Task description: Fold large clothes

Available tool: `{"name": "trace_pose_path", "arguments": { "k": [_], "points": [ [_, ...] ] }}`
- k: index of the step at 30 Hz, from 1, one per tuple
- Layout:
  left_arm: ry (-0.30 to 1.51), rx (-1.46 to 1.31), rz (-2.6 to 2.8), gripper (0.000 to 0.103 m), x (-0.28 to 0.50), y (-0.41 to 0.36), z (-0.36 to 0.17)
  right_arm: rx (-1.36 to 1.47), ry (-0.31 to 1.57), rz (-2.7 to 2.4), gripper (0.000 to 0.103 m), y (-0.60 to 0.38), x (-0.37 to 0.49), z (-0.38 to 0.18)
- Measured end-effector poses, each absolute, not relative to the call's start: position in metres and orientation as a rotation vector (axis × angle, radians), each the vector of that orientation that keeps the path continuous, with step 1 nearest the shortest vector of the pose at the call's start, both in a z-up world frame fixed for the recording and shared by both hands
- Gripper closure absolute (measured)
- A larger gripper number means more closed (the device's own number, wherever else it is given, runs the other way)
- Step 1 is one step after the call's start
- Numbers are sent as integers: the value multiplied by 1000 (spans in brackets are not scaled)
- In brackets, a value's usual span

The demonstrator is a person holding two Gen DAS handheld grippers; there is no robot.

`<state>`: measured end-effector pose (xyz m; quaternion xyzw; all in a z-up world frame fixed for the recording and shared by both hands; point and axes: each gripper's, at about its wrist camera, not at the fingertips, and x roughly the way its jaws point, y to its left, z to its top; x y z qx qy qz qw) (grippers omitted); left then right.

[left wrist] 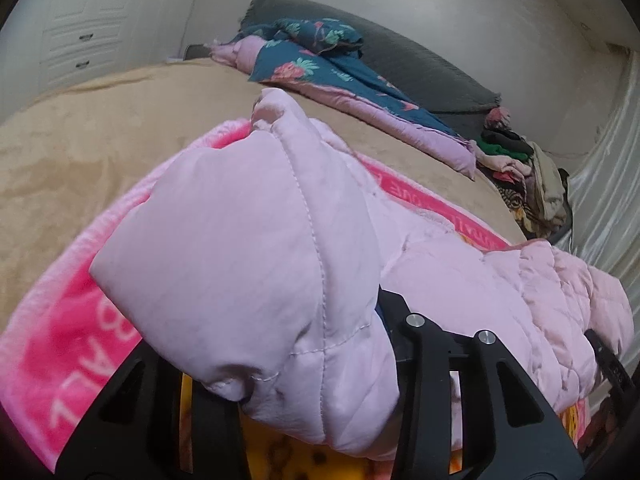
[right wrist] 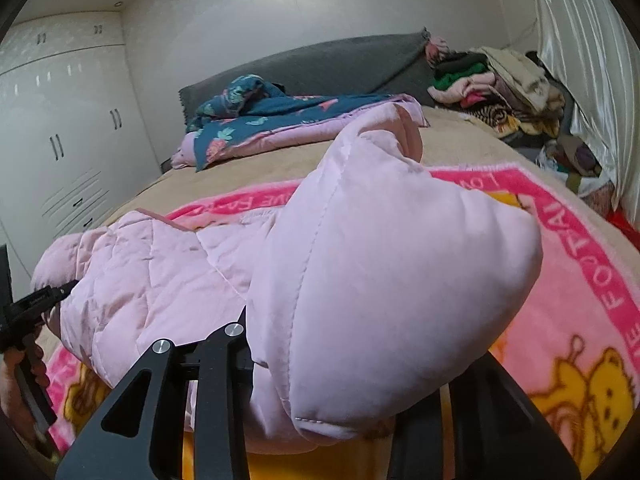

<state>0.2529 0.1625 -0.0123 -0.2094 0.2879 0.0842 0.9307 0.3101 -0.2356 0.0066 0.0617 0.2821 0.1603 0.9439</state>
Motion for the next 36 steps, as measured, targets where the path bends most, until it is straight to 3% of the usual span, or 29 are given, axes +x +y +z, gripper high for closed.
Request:
{"name": "trace_pose_path", "arguments": {
  "k": [19,36],
  "points": [
    [606,-390,160,71,171,146,-8,108,603,312,71,-254,196,9],
    [641,-362,161,70,138,144,-36,160,675,288,70,-263,170,-21]
  ]
}}
